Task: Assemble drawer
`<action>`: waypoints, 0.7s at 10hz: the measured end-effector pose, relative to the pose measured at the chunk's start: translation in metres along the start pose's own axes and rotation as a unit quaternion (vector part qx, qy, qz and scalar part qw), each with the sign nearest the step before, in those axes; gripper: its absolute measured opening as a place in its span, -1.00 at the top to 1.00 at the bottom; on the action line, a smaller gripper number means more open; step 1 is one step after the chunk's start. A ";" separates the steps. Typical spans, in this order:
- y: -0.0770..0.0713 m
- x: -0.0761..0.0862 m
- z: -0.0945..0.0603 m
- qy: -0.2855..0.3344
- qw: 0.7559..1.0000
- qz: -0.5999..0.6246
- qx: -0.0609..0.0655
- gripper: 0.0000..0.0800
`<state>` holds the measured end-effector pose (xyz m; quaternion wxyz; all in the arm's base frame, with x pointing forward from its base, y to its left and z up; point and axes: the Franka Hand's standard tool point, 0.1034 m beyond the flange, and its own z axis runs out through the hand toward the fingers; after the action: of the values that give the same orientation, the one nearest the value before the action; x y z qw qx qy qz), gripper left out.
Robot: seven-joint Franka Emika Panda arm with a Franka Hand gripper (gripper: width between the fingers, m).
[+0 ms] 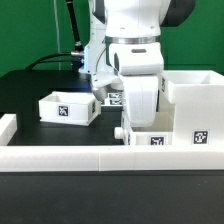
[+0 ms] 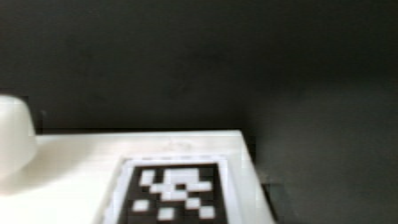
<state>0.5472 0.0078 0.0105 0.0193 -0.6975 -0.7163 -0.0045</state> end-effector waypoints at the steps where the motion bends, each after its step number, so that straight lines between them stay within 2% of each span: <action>1: 0.000 0.000 0.000 0.000 1.000 0.000 0.000 0.89; 2: 0.000 -0.001 0.000 0.000 1.000 0.001 0.000 0.89; 3: -0.001 -0.002 -0.001 0.000 1.000 0.009 0.002 0.65; 4: 0.000 -0.003 -0.003 -0.001 1.000 0.025 0.002 0.32; 5: 0.003 -0.002 -0.005 -0.001 1.000 0.030 0.000 0.32; 6: 0.005 -0.002 -0.006 -0.001 1.000 0.030 -0.001 -0.18; 7: 0.006 -0.002 -0.009 -0.002 1.000 0.031 0.001 -0.47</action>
Offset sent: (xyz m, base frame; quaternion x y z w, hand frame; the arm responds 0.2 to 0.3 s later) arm -0.0013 -0.0075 0.0103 0.0230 -0.0022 0.0806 0.9965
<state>0.5535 0.0056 0.0188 0.0187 -0.7190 -0.6947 -0.0025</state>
